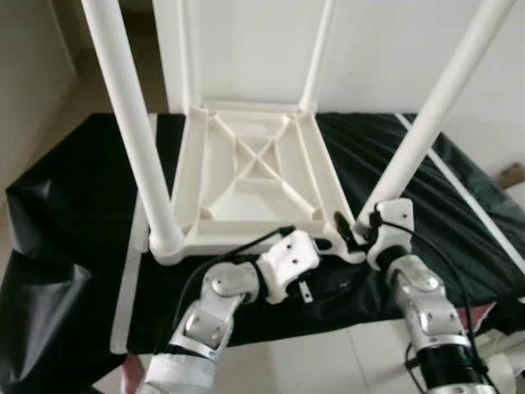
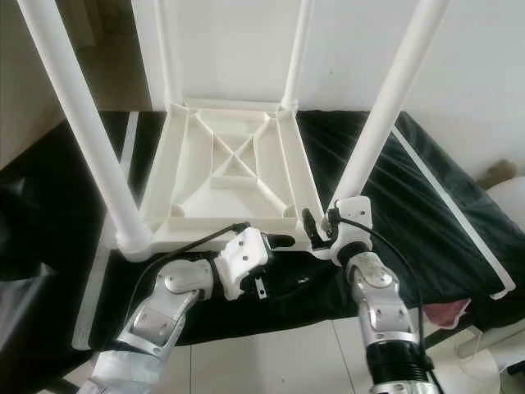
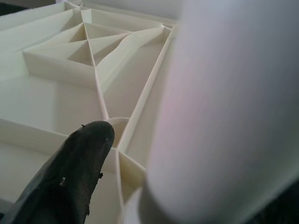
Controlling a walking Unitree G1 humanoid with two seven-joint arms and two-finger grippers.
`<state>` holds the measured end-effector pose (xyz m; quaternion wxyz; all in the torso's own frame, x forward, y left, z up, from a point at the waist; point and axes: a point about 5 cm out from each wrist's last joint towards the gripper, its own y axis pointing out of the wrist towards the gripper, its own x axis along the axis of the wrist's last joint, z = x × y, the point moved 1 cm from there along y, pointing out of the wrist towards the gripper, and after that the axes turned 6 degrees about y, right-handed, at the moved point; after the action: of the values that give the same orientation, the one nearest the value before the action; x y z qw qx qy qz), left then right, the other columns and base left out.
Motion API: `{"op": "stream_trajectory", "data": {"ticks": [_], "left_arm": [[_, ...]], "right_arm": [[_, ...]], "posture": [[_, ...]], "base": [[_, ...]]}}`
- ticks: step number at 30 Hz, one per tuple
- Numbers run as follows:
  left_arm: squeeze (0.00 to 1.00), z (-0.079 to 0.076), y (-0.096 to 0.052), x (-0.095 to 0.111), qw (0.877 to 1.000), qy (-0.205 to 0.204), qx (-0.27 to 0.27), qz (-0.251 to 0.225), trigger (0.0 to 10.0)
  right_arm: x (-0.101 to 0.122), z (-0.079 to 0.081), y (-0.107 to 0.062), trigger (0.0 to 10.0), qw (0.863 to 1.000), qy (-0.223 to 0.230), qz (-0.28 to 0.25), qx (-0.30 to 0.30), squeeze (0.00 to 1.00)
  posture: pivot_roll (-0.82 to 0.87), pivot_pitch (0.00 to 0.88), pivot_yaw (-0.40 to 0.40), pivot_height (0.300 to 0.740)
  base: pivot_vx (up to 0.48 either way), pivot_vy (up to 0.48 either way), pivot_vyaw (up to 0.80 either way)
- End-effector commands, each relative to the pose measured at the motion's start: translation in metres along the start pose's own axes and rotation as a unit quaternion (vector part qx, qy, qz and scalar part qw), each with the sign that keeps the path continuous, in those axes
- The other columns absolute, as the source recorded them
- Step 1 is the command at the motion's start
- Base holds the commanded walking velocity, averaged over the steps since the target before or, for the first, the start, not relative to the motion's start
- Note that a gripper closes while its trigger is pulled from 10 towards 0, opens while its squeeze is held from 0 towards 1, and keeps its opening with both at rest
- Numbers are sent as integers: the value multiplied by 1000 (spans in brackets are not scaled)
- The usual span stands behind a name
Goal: Building children table
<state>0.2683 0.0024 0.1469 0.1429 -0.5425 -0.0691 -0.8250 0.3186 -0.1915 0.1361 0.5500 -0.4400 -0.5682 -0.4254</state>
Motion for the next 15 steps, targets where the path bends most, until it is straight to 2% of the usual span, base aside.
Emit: {"op": "stream_trajectory", "data": {"ticks": [1,5,15], "left_arm": [[0,2,1,1,999,0,40,5,10000],[0,1,1,0,999,2,32,7,10000],[0,2,1,1,999,5,30,7,10000]], "right_arm": [[-4,-1,-1,10000,1000,-1,8,13,0],[-9,-8,1,10000,998,-19,29,43,0],[-16,-14,7,10000,995,-47,52,69,0]], "posture": [[46,0,-58,740],[45,0,-56,740],[53,0,-59,740]], "base": [[0,0,0],[0,0,0],[0,0,0]]}}
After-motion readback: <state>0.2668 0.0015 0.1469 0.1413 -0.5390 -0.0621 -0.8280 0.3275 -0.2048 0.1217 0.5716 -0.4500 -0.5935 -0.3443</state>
